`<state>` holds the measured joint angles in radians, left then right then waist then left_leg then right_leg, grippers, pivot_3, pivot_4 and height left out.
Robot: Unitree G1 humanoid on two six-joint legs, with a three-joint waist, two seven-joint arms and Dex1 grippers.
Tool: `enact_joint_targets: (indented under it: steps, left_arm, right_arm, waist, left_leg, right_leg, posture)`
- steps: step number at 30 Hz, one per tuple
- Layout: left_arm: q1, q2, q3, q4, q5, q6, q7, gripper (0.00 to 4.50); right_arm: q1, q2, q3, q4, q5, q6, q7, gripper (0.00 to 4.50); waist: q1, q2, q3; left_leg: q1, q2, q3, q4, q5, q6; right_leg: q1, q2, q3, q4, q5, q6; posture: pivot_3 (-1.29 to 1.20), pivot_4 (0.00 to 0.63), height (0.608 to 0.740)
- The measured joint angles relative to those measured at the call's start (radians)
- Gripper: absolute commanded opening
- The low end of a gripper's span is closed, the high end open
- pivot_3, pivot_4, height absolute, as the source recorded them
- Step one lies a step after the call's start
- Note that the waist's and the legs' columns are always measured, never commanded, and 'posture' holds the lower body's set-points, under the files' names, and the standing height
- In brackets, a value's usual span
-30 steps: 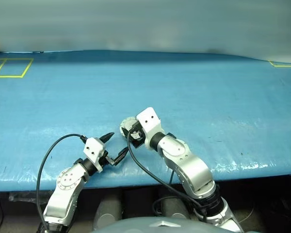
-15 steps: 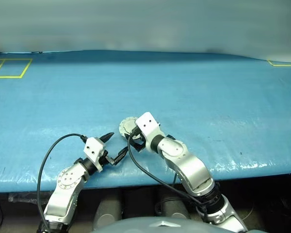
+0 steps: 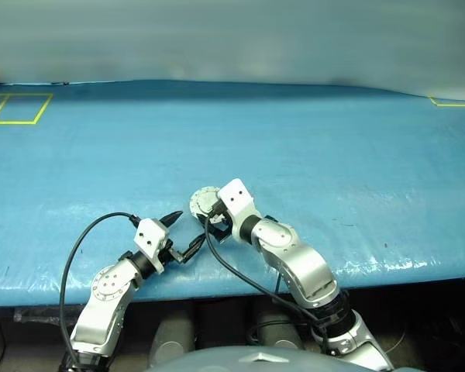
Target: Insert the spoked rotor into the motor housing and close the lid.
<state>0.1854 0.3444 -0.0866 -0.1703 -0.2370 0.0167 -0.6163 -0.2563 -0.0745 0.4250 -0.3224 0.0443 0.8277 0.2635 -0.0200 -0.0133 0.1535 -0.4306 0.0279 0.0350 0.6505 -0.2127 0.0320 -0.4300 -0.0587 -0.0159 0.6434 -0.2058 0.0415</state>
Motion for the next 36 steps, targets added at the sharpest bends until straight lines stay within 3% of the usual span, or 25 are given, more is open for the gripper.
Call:
enact_joint_targets:
  steps: [3, 23, 36]
  left_arm:
    - [0.0, 0.0, -0.001, 0.0, 0.0, 0.0, 0.0, 4.5]
    - [0.003, -0.008, -0.002, 0.0, 0.001, -0.001, 0.005, 4.5]
    - [0.016, -0.01, -0.001, 0.0, 0.017, -0.021, 0.016, 4.5]
  right_arm:
    - [0.0, 0.001, -0.003, 0.0, 0.004, -0.001, 0.0, 3.07]
    - [-0.071, -0.072, -0.044, -0.037, 0.066, 0.114, 0.089, 3.07]
    - [-0.021, -0.044, -0.031, -0.015, 0.054, 0.049, 0.059, 3.07]
  waist:
    - [0.0, 0.0, 0.0]
    - [0.0, 0.0, 0.0]
    - [-0.001, 0.0, 0.0]
  left_leg:
    - [0.0, 0.0, 0.0, 0.0, 0.0, 0.0]
    - [-0.001, 0.0, 0.0, 0.0, 0.0, 0.0]
    - [0.0, 0.0, 0.0, -0.001, 0.0, 0.0]
  right_leg:
    - [0.0, 0.0, 0.0, 0.0, 0.0, 0.0]
    - [0.0, 0.0, 0.0, 0.0, 0.0, 0.0]
    - [0.0, 0.0, 0.0, 0.0, 0.0, 0.0]
  posture:
    - [0.0, 0.15, 0.74]
    - [0.0, 0.15, 0.74]
    - [0.0, 0.15, 0.74]
